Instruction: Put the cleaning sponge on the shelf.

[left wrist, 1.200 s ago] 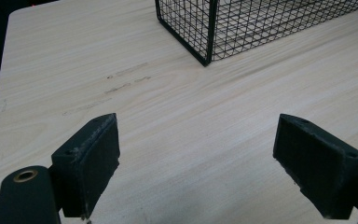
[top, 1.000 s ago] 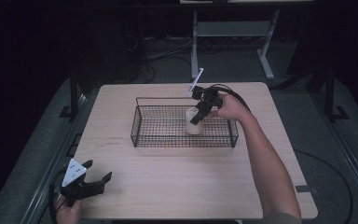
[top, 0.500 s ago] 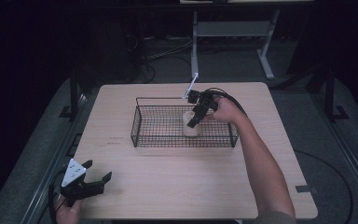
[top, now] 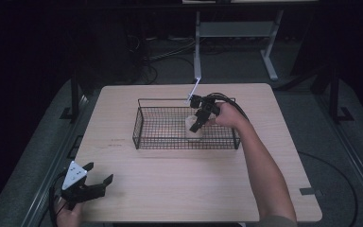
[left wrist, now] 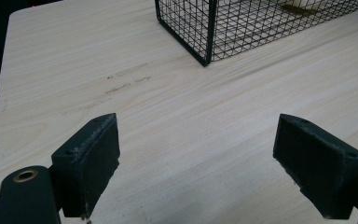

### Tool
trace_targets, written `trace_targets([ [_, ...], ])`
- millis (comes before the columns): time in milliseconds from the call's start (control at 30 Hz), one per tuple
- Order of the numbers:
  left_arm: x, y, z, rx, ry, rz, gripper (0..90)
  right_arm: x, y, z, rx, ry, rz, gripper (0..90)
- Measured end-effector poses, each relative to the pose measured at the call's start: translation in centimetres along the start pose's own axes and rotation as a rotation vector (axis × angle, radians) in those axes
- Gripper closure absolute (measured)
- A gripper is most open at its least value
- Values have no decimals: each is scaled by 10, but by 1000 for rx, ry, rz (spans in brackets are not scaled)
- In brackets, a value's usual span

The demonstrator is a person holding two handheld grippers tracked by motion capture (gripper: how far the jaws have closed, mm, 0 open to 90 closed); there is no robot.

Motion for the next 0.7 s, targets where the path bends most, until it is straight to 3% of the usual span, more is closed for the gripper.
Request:
trace_targets([
  [433, 0, -1, 0, 0, -1, 2, 137, -3, 1, 0, -8, 6, -1, 272],
  [700, 0, 0, 0, -1, -2, 0, 137, -1, 2, -7, -47, 30, -2, 174],
])
Point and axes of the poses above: each handheld gripper's, and its own axes: x roughly backward along the jaws, z roughly out of its top, y roughly to its right, the point moved 4 cm from there along -x, roughly forward along the jaws, and after that the axes turned 14 degrees about -y, right-handed, at the moved point
